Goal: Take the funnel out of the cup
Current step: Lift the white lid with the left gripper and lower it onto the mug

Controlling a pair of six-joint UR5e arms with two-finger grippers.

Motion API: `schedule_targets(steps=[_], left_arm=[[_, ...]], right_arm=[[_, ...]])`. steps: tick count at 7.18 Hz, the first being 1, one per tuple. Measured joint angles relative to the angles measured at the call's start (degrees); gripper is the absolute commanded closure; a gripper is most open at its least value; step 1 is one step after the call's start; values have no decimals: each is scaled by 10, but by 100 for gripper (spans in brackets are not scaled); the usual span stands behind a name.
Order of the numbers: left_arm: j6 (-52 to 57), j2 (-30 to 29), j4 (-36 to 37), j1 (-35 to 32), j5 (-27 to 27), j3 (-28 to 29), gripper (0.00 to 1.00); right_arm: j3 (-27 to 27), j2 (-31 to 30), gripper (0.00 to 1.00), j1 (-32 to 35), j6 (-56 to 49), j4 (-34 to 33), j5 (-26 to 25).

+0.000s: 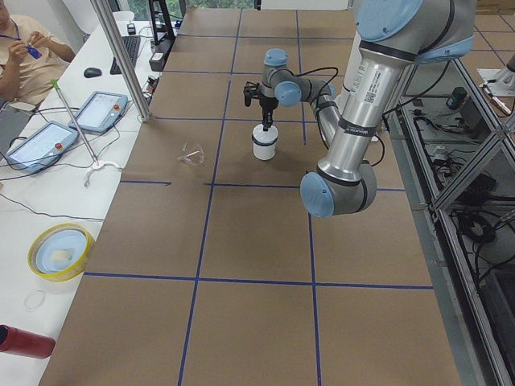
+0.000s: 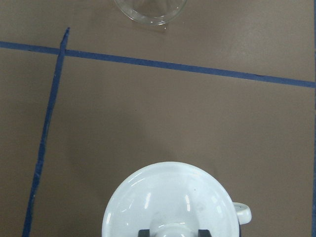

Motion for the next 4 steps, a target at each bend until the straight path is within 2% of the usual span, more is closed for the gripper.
schedule_targets(steps=[4], left_arm=[[0,0,-1,1,0,7,100]], right_arm=[[0,0,0,0,0,0,0]])
